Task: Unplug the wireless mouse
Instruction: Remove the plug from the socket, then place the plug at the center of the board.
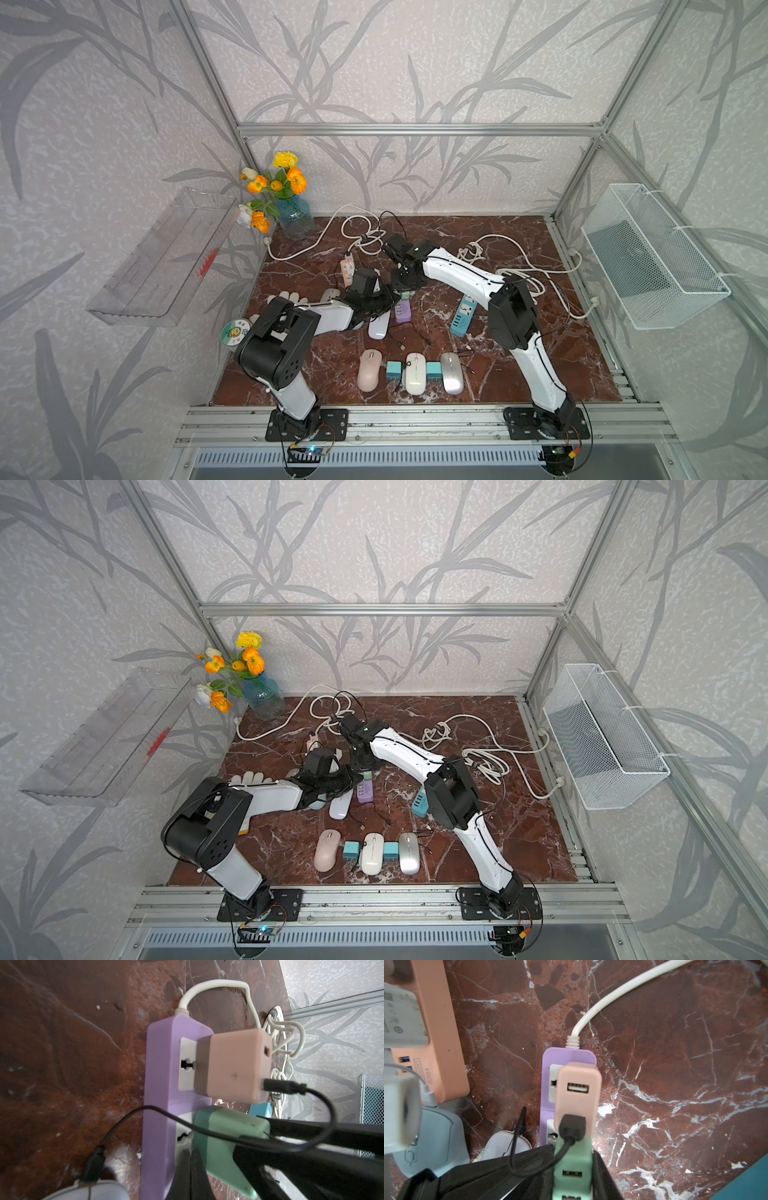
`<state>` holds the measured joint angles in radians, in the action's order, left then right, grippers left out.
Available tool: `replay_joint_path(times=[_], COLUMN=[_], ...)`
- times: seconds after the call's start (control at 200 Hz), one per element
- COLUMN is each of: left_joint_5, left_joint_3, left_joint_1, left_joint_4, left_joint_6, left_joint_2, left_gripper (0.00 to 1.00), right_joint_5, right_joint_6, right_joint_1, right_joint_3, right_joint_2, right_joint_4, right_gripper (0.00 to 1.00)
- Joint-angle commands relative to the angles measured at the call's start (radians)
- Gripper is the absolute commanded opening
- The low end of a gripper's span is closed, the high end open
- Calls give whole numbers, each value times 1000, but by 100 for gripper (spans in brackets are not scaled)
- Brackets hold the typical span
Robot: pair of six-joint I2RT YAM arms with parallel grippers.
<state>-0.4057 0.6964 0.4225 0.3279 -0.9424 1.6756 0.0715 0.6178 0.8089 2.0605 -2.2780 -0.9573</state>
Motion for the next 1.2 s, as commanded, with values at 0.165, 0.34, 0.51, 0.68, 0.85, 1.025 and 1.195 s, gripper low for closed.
replay_joint_path(times=[0.165,0.34,0.51,0.68,0.85,1.025,1.195], left_joint_5=[49,48,18,11,8,12,168], left_joint_3=[-20,-13,-13,77,187,199,178], left_joint_1=[-4,-4,-4,-2,-4,-4,-4], left_joint_4=[-151,-155,-117,-177,-294,-326,-467], left_joint_6=[14,17,30,98,173,199,293], left_joint_2=[66,65,37,-80,-161,-252,-413], left_gripper=[0,0,0,2,27,42,66], right_joint_5=[5,25,25,-24,-91,-253,-354], right_joint_6=[-1,-6,2,11,-25,-37,-84], right_joint_1=[7,6,2,-31,-47,-39,32], right_joint_3=[46,22,-50,-364,-645,-858,-915], right_joint_2=[85,117,189,427,655,776,769], right_joint_4=[-75,-79,-59,152,331,510,574], right_gripper=[15,14,11,7,4,3,3])
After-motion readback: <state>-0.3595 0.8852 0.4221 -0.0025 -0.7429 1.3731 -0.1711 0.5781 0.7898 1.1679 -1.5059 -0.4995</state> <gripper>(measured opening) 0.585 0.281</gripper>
